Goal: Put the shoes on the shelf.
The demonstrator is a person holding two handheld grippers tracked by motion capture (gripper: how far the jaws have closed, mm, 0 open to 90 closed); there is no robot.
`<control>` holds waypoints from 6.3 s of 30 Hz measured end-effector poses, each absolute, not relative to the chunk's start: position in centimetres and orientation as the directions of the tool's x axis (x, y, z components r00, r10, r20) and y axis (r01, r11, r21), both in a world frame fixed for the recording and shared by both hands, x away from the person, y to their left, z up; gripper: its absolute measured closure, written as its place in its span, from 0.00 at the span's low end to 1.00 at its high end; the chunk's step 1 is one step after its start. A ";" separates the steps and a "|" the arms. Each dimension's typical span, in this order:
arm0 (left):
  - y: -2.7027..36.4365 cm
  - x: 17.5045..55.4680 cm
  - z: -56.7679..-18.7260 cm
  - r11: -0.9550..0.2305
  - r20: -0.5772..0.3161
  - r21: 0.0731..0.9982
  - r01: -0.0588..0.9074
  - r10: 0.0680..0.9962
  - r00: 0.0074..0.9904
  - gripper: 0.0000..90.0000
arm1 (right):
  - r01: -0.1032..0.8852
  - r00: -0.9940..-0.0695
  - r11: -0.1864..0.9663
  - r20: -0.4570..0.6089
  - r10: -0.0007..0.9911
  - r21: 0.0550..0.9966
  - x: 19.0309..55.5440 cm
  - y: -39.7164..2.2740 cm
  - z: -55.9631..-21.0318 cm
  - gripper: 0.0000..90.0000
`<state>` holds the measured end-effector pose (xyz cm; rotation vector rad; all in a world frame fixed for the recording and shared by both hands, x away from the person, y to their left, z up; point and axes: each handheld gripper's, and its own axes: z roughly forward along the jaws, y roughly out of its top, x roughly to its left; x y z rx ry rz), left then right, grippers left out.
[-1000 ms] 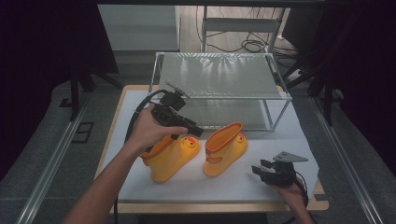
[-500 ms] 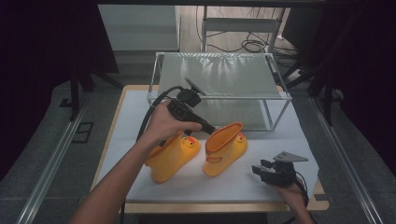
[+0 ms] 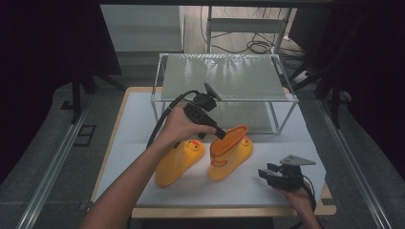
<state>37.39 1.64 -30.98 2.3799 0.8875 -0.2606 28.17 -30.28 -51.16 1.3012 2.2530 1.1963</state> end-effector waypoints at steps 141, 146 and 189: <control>10.0 31.9 -34.9 -0.606 -0.223 0.438 0.664 0.642 0.733 0.47 | 0.598 -0.527 0.245 0.144 0.838 0.763 28.3 -30.8 -51.3 0.52; 10.2 31.9 -34.7 -0.595 -0.217 0.447 0.668 0.653 0.726 0.76 | 0.603 -0.521 0.244 0.144 0.841 0.759 28.3 -30.7 -51.3 0.52; 5.3 35.2 -21.3 -0.514 -0.348 0.598 0.615 0.526 0.776 0.91 | 0.616 -0.485 0.198 0.168 0.858 0.762 28.5 -32.0 -51.3 0.53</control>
